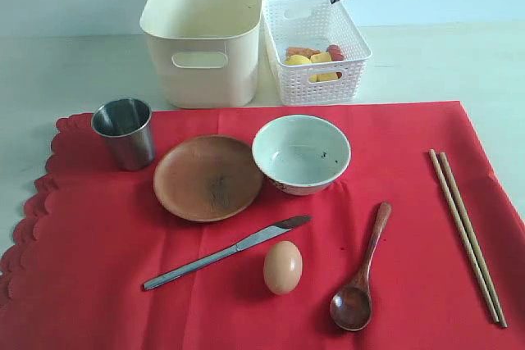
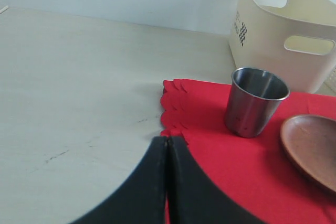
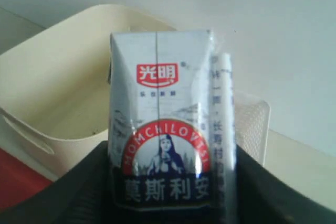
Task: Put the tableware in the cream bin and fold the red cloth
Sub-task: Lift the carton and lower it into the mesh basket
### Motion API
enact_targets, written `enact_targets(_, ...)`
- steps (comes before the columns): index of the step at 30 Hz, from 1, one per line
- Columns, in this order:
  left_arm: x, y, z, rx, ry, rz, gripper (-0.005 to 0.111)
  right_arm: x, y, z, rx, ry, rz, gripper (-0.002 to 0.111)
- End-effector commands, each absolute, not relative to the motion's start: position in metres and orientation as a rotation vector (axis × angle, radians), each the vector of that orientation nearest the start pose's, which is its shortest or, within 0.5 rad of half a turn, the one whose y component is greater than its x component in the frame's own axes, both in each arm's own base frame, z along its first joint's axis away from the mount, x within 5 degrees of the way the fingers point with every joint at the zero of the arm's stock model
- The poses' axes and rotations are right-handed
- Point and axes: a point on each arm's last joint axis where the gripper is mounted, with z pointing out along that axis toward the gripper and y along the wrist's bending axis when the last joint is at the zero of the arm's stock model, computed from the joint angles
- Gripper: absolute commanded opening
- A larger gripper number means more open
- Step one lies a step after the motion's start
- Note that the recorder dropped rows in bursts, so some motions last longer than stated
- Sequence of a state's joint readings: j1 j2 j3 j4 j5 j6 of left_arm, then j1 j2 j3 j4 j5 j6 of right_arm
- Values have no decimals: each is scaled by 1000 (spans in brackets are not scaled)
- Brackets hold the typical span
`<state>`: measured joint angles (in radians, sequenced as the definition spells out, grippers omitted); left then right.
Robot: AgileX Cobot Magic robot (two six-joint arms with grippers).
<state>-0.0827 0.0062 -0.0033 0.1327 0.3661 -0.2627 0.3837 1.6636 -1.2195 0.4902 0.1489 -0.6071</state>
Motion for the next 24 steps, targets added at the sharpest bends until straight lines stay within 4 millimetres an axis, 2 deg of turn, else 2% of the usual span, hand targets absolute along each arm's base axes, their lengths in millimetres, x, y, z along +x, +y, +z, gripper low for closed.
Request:
enact_targets(1,53,0,181,-90,1842,-117,0,386,144,284,-465,2003,231,0)
enact_targets(14,53,0,181,-90,1842,-117,0,465,145,235,-423,2091,247,0)
enact_targets(18,53,0,181,-90,1842,-117,0,484,141,221,-421,2122,254,0)
enact_targets(24,53,0,181,-90,1842,-117,0,509,146,203,-428,2120,262,0)
